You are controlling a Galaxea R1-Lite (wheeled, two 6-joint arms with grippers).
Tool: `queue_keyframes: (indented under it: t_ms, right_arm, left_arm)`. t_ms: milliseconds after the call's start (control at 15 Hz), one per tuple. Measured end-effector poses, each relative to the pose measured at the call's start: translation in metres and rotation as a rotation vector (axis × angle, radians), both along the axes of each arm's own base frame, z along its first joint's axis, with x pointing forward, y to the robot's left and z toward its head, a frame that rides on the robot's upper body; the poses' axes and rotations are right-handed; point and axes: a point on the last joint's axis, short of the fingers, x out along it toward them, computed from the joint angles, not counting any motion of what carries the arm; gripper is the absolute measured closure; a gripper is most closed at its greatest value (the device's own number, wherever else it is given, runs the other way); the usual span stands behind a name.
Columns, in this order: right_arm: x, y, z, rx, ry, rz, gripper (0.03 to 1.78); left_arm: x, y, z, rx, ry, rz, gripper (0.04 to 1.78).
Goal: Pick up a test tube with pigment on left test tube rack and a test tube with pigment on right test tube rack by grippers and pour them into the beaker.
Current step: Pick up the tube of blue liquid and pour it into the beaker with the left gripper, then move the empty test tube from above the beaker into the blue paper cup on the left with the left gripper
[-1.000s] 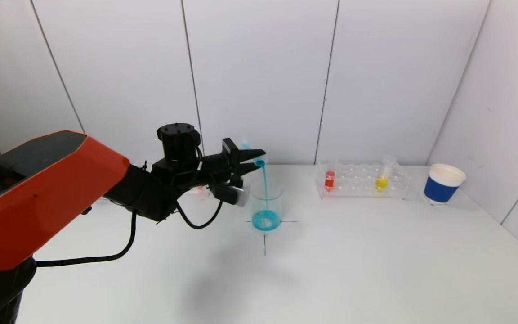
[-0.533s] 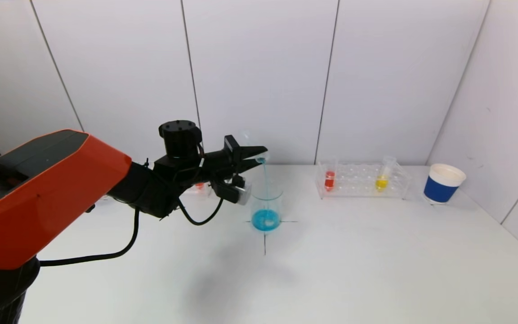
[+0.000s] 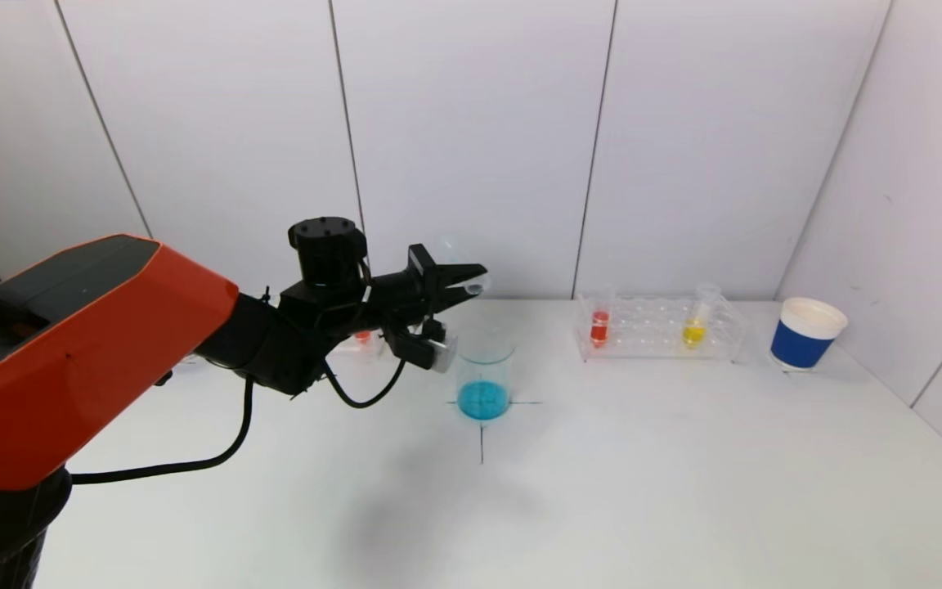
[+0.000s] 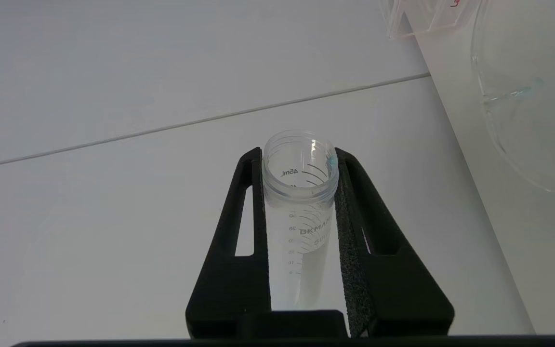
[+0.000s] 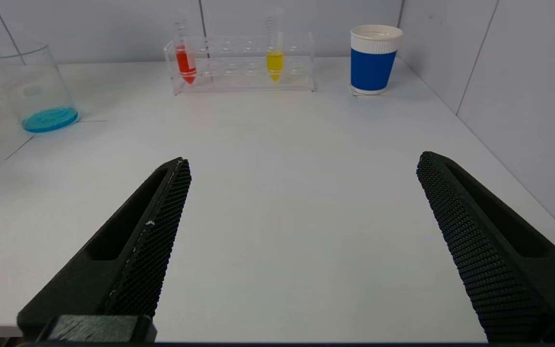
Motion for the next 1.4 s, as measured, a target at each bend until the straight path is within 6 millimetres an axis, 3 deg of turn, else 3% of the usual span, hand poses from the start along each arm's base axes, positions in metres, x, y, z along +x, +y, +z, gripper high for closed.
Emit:
queue_keyframes:
  t_ms: [400,667,1067,1400]
  right_arm:
    - [0.000,0.000,0.000,0.000,0.000,0.000,0.10]
    - [0.000,0.000,0.000,0.000,0.000,0.000,0.10]
    - [0.000,0.000,0.000,0.000,0.000,0.000,0.10]
    - [0.000,0.000,0.000,0.000,0.000,0.000,0.10]
  left_arm:
    - [-0.002,-0.002,-0.001,-0.007,0.022,0.003,1.39]
    - [-0.010,-0.010,0.002,-0.093,0.168,0.022,1.39]
    - [-0.038,-0.006,0.052,-0.374,0.387,0.222,1.39]
    - [-0.053,0.010,0.101,-0.740,0.501,0.456,1.39]
